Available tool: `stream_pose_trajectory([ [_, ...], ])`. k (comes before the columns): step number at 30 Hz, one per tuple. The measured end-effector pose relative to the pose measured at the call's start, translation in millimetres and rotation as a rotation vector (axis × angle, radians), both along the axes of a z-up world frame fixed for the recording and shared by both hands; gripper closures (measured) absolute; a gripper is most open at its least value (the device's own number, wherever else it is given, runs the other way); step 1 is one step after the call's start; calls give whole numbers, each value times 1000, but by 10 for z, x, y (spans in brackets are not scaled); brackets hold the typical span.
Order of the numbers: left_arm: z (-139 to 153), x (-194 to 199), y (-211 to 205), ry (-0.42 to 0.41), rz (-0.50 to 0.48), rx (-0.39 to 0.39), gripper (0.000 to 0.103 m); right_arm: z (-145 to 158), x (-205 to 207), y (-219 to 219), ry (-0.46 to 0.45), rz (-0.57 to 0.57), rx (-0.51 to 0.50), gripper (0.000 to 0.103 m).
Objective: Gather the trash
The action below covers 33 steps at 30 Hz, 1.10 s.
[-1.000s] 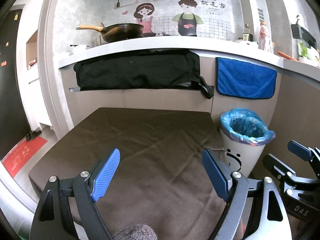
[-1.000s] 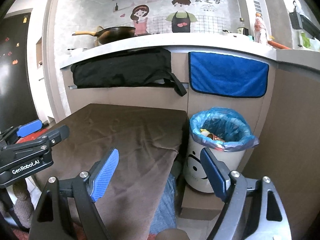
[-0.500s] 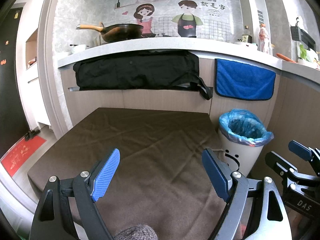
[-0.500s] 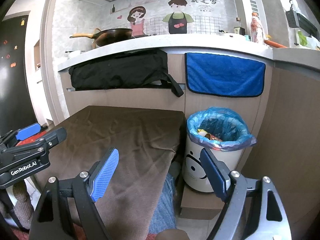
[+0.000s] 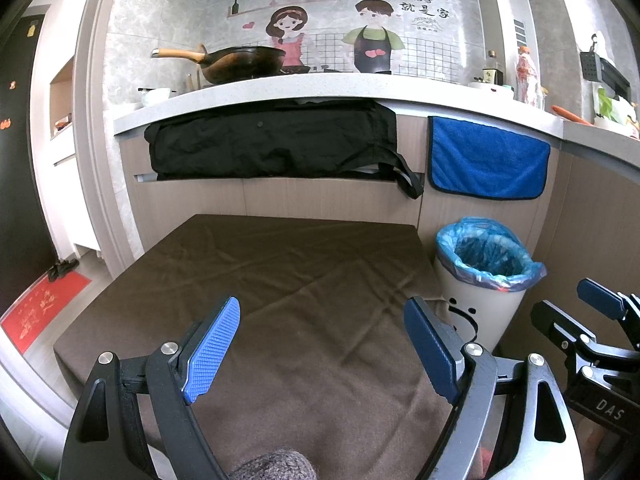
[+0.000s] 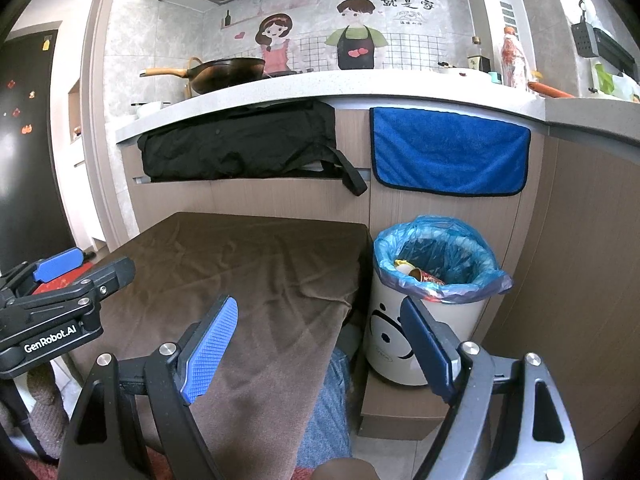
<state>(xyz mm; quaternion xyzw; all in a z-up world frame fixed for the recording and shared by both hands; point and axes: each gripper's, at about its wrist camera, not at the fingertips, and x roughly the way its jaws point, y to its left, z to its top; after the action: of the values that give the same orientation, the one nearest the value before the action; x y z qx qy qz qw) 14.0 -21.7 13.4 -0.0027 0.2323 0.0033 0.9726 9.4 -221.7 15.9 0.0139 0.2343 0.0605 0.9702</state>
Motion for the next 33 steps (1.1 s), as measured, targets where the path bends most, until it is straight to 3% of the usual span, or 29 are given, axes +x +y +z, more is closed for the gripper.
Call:
stream_pose_trajectory([
  [33,-41,35,-91,14,-26,3,19,102,8,-36,-10,-17,1,22],
])
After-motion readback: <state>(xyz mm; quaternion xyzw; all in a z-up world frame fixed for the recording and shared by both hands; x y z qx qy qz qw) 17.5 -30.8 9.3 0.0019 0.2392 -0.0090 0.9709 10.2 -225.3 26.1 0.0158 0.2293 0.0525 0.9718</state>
